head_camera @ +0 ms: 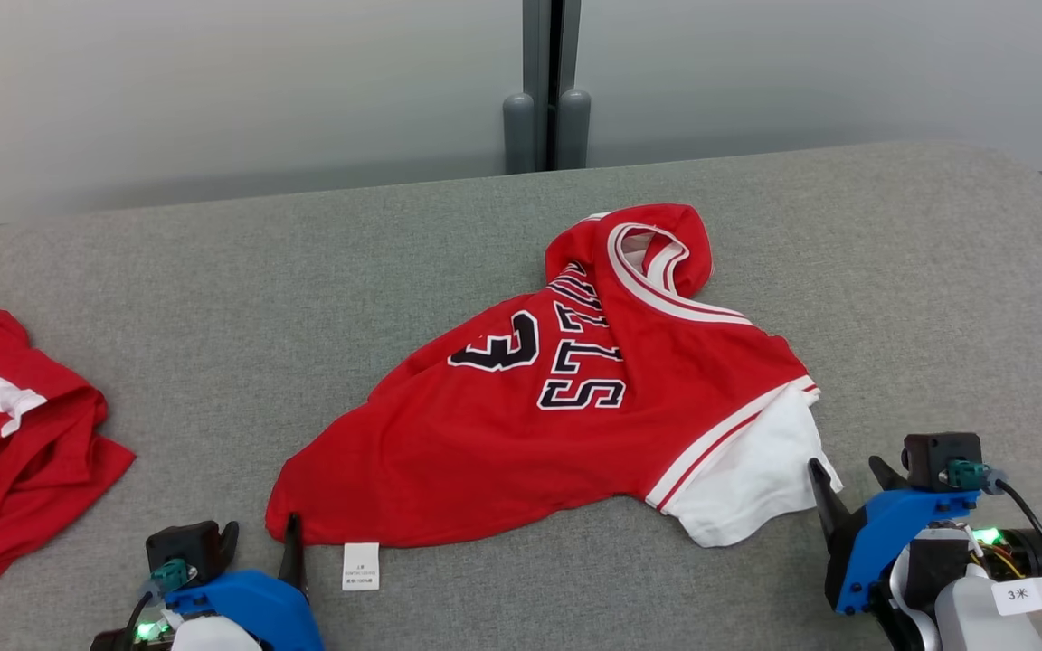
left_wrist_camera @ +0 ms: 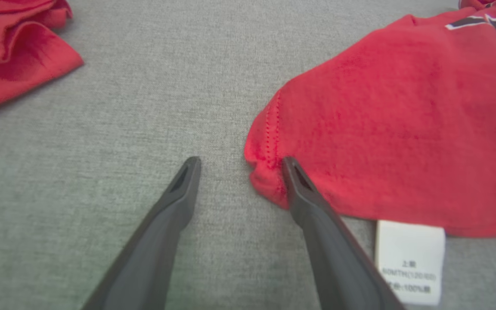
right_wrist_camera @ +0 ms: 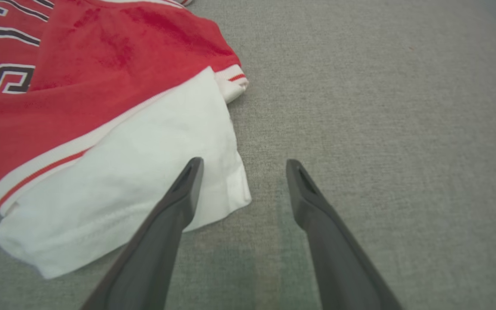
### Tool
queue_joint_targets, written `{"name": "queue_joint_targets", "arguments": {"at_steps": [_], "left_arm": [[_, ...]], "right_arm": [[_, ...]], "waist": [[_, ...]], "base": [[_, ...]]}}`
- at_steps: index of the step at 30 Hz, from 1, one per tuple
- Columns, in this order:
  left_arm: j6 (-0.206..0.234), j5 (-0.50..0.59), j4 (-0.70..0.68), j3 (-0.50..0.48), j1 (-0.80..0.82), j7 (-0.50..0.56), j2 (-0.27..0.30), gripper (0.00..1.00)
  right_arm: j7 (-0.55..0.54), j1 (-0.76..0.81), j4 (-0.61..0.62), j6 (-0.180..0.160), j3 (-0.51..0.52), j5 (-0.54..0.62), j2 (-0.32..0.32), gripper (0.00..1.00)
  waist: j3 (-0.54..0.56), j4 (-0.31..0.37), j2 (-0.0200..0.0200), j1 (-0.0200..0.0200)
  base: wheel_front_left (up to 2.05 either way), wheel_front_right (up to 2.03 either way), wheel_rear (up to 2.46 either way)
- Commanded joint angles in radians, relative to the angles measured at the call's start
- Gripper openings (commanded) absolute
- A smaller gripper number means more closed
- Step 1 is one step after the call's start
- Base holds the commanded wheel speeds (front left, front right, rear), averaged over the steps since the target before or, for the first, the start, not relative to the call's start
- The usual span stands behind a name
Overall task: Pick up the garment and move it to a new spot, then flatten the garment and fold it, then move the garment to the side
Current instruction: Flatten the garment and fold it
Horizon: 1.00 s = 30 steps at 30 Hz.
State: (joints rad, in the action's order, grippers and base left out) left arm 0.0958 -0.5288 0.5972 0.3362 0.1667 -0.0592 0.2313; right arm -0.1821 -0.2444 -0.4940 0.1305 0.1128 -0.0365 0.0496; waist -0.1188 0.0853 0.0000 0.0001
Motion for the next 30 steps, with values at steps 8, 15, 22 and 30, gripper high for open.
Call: {"name": "queue_joint_targets", "arguments": {"at_steps": [8, 15, 22, 30], "left_arm": [[-0.008, -0.025, 0.139, -0.002, 0.055, -0.017, -0.042, 1.0], [-0.041, -0.025, 0.207, 0.032, 0.06, 0.004, -0.062, 0.76], [-0.089, -0.017, 0.211, 0.08, 0.042, 0.02, -0.081, 0.0], [-0.098, -0.09, 0.093, -0.013, 0.066, -0.12, -0.079, 0.0]], "right_arm": [[-0.01, -0.069, -0.142, 0.0, -0.039, 0.027, 0.002, 1.0], [-0.038, -0.047, -0.199, 0.002, -0.091, 0.019, -0.004, 0.17], [-0.052, -0.012, -0.15, 0.0, -0.082, 0.008, 0.0, 0.0], [-0.025, 0.009, 0.044, 0.0, -0.027, -0.059, 0.001, 0.0]], "waist": [[-0.022, -0.009, 0.0, -0.0001], [-0.018, -0.016, 0.0, -0.0001], [-0.001, -0.014, 0.0, -0.0001], [0.031, -0.014, 0.0, -0.0001]], "base": [[0.0, 0.0, 0.0], [0.0, 0.0, 0.0], [0.0, 0.0, 0.0], [0.0, 0.0, 0.0]]}}
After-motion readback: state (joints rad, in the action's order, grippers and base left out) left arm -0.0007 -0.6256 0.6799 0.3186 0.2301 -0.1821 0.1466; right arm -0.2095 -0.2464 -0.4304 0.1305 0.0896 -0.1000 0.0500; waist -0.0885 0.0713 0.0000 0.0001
